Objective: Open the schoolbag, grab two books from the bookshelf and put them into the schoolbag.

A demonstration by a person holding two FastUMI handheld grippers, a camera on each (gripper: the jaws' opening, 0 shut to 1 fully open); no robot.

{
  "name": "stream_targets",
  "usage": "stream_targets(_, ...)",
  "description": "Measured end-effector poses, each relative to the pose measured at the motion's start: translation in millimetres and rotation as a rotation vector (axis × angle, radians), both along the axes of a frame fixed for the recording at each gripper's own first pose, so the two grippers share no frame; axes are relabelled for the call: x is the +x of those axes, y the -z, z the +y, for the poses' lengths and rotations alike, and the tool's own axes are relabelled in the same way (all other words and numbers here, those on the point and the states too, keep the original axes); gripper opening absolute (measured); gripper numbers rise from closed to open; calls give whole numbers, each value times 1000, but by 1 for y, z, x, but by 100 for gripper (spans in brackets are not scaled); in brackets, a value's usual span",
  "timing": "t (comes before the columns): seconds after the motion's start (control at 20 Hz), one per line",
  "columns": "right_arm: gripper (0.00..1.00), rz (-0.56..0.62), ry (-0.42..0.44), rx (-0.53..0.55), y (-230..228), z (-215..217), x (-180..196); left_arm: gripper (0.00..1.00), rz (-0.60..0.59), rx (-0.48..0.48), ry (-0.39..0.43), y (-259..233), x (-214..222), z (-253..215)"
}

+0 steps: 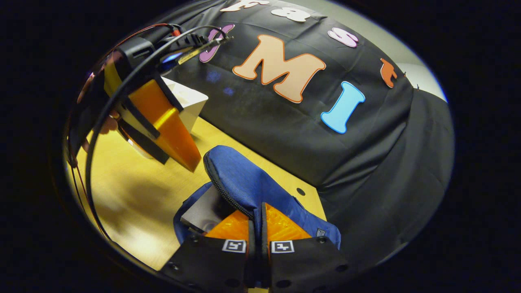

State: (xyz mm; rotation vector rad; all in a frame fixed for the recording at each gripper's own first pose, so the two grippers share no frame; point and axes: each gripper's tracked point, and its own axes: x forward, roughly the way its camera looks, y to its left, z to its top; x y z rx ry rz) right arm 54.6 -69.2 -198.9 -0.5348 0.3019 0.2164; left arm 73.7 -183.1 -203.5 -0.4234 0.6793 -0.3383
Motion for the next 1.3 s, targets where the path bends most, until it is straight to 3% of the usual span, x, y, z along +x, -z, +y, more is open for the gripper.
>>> stream_targets(0.15,5,39,-13,51,-1,2,-15,95,-30,20,-35,-20,-15,17)
stream_targets(0.2,17,55,-23,78,-1,5,-23,95,-44,30,-51,-27,-18,24)
stream_targets(0.35,70,90,-40,158,-10,17,-46,95,-93,75,-96,-51,-32,55)
stream_targets(0.65,99,27,-33,421,-81,51,-68,95,-274,223,-201,-115,-45,115)
stream_targets(1.0,97,-198,-9,524,-194,63,-44,94,-430,352,-356,-184,-59,175)
stream_targets(1.15,95,-286,22,534,-222,56,-41,95,-499,407,-383,-207,-52,197)
stream_targets(1.3,93,-317,96,534,-223,44,-47,94,-537,449,-350,-218,-43,201)
